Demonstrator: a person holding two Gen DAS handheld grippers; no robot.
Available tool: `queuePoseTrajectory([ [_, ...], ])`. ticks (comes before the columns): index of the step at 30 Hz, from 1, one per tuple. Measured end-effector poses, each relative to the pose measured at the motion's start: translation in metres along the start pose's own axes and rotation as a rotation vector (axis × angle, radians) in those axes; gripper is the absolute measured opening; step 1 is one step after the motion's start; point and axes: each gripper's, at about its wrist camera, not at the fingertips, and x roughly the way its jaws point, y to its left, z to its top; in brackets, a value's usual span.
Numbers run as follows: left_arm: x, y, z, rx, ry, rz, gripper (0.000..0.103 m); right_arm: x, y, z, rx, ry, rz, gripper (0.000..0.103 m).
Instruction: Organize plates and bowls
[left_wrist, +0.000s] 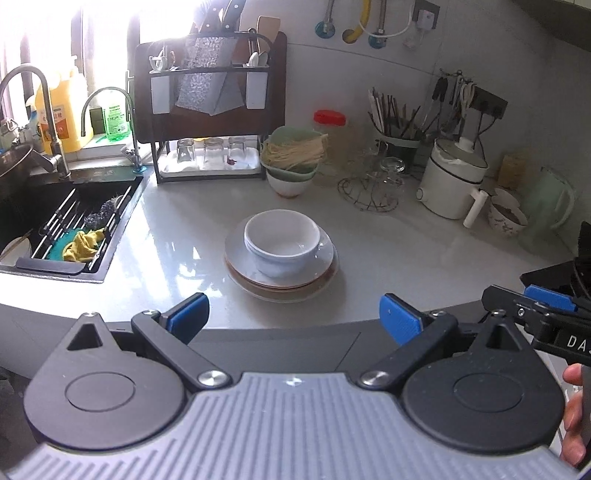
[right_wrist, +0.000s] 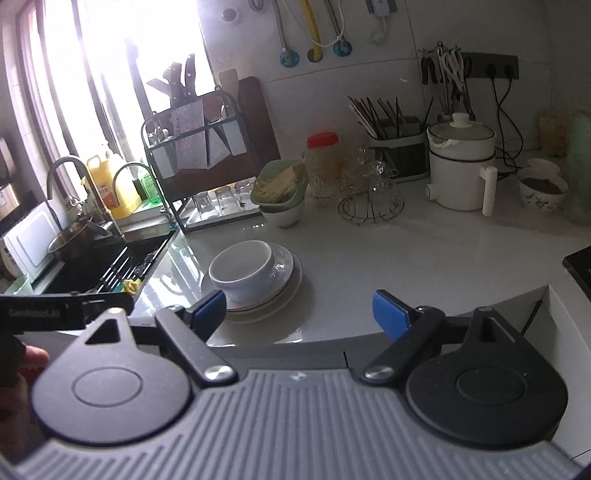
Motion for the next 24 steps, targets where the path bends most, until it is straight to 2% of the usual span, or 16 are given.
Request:
queuePoseTrajectory([
  [24, -0.021, 0.004, -0.011, -0.043, -0.022, 0.006, 0.100, -0.013, 0.005, -0.002, 0.011, -0.027, 0.005, 0.088],
])
